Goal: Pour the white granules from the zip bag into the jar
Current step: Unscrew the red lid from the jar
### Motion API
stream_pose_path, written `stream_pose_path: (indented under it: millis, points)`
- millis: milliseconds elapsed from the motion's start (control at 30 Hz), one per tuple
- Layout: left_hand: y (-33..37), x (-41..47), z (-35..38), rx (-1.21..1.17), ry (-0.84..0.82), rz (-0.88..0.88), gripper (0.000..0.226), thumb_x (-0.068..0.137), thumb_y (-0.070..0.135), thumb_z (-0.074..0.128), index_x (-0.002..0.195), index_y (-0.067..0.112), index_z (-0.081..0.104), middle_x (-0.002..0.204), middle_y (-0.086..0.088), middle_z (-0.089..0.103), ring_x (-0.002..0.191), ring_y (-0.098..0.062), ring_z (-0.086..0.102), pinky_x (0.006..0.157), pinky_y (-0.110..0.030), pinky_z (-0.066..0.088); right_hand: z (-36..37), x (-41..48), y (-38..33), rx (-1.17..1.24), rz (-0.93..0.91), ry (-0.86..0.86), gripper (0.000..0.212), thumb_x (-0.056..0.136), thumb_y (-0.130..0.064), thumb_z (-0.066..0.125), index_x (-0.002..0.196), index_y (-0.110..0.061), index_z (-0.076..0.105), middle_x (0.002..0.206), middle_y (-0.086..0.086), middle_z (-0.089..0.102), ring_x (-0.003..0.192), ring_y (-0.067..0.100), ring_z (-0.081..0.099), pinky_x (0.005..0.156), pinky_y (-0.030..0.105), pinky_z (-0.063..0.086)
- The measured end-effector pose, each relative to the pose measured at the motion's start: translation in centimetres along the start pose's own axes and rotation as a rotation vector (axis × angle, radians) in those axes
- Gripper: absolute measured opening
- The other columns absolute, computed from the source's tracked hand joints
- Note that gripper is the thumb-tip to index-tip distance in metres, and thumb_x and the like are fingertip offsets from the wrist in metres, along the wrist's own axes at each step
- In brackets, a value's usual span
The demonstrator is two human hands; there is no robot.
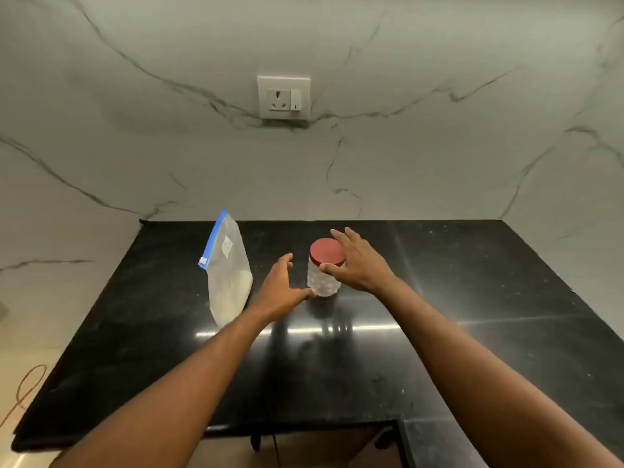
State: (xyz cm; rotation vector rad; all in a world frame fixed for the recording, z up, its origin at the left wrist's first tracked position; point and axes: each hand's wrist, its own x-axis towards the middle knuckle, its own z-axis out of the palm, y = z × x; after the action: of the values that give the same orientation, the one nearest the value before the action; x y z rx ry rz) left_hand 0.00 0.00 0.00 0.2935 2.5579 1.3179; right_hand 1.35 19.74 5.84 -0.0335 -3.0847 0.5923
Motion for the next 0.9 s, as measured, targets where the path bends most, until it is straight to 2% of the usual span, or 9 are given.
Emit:
stream_pose_path:
  millis: [67,133,233,367,433,533,633,733,900]
  points:
    - [-0.7,2.1,0.3,-0.051,-0.05,-0.008,0.116,0.079,0.041,0.091,0.167,0.023,0.017,0.172,-0.008,0.028,0.155,-0.03,0.035,0.121,-0.047,0.037,0.6,1.6,0.3,-0.051,0.012,-0.066,0.094,0.089,-0.066,0.063,0.164,-0.029,0.019,0.172,0.012,0.02,0.151,0.036,0.035,0.117,0.057,0.04]
    - [-1.4,3.8,1.0,-0.107,-0.106,-0.01,0.124,0.074,0.047,0.093,0.167,0.024,0.015,0.174,-0.007,0.026,0.157,-0.029,0.032,0.123,-0.048,0.035,1.4,2.3,0.7,-0.086,0.023,-0.102,0.091,0.089,-0.07,0.061,0.161,-0.028,0.024,0.167,0.01,0.031,0.145,0.034,0.044,0.112,0.053,0.044]
    - [-2.4,6.2,2.2,-0.178,-0.158,0.03,0.127,0.065,0.055,0.095,0.164,0.03,0.02,0.167,-0.002,0.037,0.149,-0.026,0.041,0.118,-0.045,0.04,2.5,3.3,0.7,-0.072,0.006,-0.013,0.085,0.085,-0.073,0.062,0.151,-0.025,0.037,0.151,0.005,0.05,0.13,0.028,0.055,0.098,0.046,0.053]
    - [-2.7,7.8,4.0,-0.252,-0.135,0.098,0.113,0.058,0.062,0.093,0.152,0.034,0.036,0.139,0.009,0.057,0.122,-0.013,0.059,0.101,-0.034,0.052,2.7,4.3,0.0,-0.131,0.001,0.064,0.08,0.082,-0.08,0.059,0.135,-0.021,0.046,0.132,0.005,0.063,0.116,0.026,0.059,0.09,0.046,0.057]
    - [-3.2,8.2,4.7,-0.248,-0.078,0.092,0.095,0.06,0.063,0.093,0.138,0.034,0.048,0.126,0.014,0.063,0.112,-0.009,0.064,0.087,-0.025,0.055,2.6,5.1,-0.5,-0.156,0.009,0.068,0.077,0.083,-0.079,0.057,0.131,-0.021,0.048,0.125,0.005,0.067,0.114,0.026,0.059,0.086,0.045,0.057]
    - [-3.9,8.4,5.1,-0.211,0.005,0.103,0.073,0.062,0.063,0.091,0.121,0.04,0.055,0.11,0.019,0.068,0.097,-0.001,0.068,0.073,-0.018,0.056,1.9,6.7,-1.3,-0.262,0.046,0.024,0.076,0.081,-0.078,0.059,0.129,-0.019,0.05,0.113,0.005,0.069,0.103,0.026,0.064,0.079,0.041,0.058]
    - [-4.0,8.9,4.9,-0.161,0.03,0.139,0.078,0.062,0.066,0.09,0.127,0.043,0.055,0.109,0.023,0.071,0.097,0.005,0.067,0.074,-0.016,0.053,1.4,8.3,-1.9,-0.346,0.012,-0.085,0.067,0.079,-0.07,0.065,0.123,-0.02,0.057,0.107,0.002,0.069,0.093,0.021,0.065,0.074,0.036,0.056]
    - [-4.3,9.1,4.5,-0.102,0.033,0.178,0.084,0.064,0.069,0.09,0.135,0.043,0.053,0.112,0.021,0.074,0.1,0.002,0.07,0.08,-0.022,0.059,0.9,9.1,-2.3,-0.317,-0.072,-0.174,0.058,0.076,-0.058,0.073,0.118,-0.02,0.061,0.101,0.0,0.069,0.086,0.019,0.063,0.068,0.032,0.053]
    - [-4.4,9.0,4.6,-0.063,0.067,0.17,0.081,0.063,0.076,0.086,0.13,0.044,0.057,0.105,0.023,0.076,0.096,0.005,0.072,0.08,-0.019,0.061,-0.1,9.8,-2.0,-0.317,-0.319,-0.302,0.053,0.073,-0.038,0.08,0.119,-0.023,0.059,0.103,-0.002,0.068,0.085,0.018,0.061,0.066,0.029,0.049]
